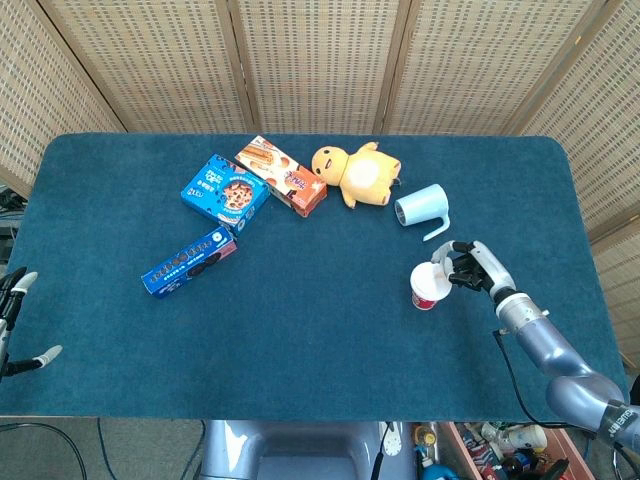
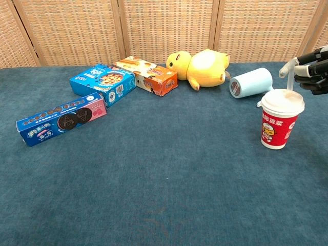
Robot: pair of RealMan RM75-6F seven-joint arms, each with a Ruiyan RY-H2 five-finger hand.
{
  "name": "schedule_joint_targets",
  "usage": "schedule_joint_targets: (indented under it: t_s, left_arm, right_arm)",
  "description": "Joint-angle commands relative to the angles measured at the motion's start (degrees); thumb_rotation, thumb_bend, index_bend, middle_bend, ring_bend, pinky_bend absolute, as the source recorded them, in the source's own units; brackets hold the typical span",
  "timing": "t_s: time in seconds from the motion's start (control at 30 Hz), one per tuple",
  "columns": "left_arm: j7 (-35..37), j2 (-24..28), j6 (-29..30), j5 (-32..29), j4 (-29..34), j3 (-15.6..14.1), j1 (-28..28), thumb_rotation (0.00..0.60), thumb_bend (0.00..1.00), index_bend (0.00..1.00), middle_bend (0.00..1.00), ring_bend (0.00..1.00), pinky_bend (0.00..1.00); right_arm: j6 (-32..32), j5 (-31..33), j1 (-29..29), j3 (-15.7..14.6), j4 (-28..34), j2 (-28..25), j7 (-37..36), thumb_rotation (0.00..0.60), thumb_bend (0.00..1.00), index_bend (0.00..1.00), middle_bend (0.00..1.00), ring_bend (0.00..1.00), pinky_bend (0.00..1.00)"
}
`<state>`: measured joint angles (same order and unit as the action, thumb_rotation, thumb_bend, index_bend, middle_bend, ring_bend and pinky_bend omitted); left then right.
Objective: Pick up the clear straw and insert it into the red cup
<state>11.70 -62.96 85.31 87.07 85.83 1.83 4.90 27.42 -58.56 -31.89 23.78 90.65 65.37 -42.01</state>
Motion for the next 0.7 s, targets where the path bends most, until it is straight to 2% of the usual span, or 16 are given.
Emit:
schedule_joint_targets:
  t_s: [0.03, 0.4, 0.7]
  left_arm:
    - [0.11, 0.0, 0.03, 0.01, -0.05, 0.01, -0.01, 0.6, 0.1, 0.0, 0.0, 0.0, 0.0]
    - [-0.03, -0.02, -0.01, 0.06, 0.0, -0.02, 0.03, 0.6, 0.1, 0.0, 0.0, 0.0, 0.0]
    - [-0.03, -0.01, -0.06, 0.06, -0.01, -0.05, 0.05, 0.6, 0.1, 0.0, 0.0, 0.0, 0.0]
  right_arm:
    - [0.04, -0.18, 0.08, -0.05, -0.04, -0.05, -0.21, 0.6, 0.22, 0.52, 0.88, 0.82, 1.0]
    - [-0.58, -1.83, 0.44, -0.14, -0.62, -0.2, -1.92, 0.6, 0.09, 0.47, 0.88, 0.82, 1.0]
    - [-1.07, -3.16, 0.75, -0.24, -1.06, -0.48, -3.3, 0.6, 0.06, 0.46, 0.87, 0.82, 1.0]
